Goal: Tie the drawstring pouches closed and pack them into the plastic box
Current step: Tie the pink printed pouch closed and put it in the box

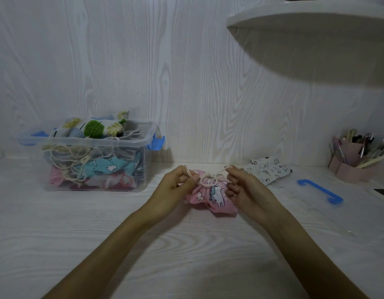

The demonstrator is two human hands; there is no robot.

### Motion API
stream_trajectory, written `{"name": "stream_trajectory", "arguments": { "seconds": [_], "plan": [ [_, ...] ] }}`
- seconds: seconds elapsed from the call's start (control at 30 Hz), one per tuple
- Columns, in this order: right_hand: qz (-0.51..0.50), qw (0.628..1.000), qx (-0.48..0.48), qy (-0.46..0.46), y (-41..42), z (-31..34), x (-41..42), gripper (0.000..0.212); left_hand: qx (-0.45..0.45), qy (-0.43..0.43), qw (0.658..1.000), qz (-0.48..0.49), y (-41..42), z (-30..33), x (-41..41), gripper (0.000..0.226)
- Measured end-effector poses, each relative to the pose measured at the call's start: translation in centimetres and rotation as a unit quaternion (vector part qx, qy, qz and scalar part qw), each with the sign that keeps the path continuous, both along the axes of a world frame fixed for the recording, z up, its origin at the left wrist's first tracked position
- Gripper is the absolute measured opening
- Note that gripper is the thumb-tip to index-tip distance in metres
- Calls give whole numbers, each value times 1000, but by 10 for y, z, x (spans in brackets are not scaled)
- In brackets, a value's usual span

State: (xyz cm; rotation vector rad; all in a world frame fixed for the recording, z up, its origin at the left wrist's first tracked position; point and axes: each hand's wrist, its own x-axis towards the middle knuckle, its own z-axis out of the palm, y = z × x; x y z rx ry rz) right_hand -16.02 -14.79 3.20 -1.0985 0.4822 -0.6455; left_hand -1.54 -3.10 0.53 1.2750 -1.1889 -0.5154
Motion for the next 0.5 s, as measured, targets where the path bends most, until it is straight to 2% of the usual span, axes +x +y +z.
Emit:
{"name": "stream_trajectory", "arguments": {
  "seconds": [0.03,0.07,0.1,0.13,0.17,0.2,0.23,0.3,0.33,0.4,0.43,0.5],
  "plan": [
    [-36,994,-96,31,0,1,-2,9,3,-2,1000,0,0,-1,0,17],
    [-91,962,-242,89,-1,0,-4,10,7,-5,1000,0,0,-2,0,15],
    [-156,886,-408,156,-4,-2,-5,13,12,-13,1000,-1,0,-3,0,13],
    [-214,792,-535,201,-6,-5,-5,16,16,-20,1000,-2,0,-4,-1,12],
    [-254,729,-599,214,-8,-6,-5,16,19,-27,999,-3,-1,-5,-2,12],
    [-260,729,-600,201,-8,-5,-6,15,20,-27,999,-4,-1,-5,-2,11],
    [-235,779,-555,176,-9,-4,-6,13,18,-25,1000,-2,-2,-5,-3,11],
    [-115,893,-401,170,-8,0,-7,8,8,-26,1000,5,-2,-3,-5,15],
    [-38,928,-320,188,-8,2,-7,12,5,-26,1000,5,-2,-3,-6,16],
    [73,959,-183,203,-6,1,-6,20,5,-21,1000,5,-1,0,-9,17],
    [98,961,-158,206,-5,0,-6,20,4,-17,1000,8,0,1,-10,19],
    [118,952,-183,214,-3,0,-8,20,7,-6,1000,22,1,1,-10,20]
  ]
}}
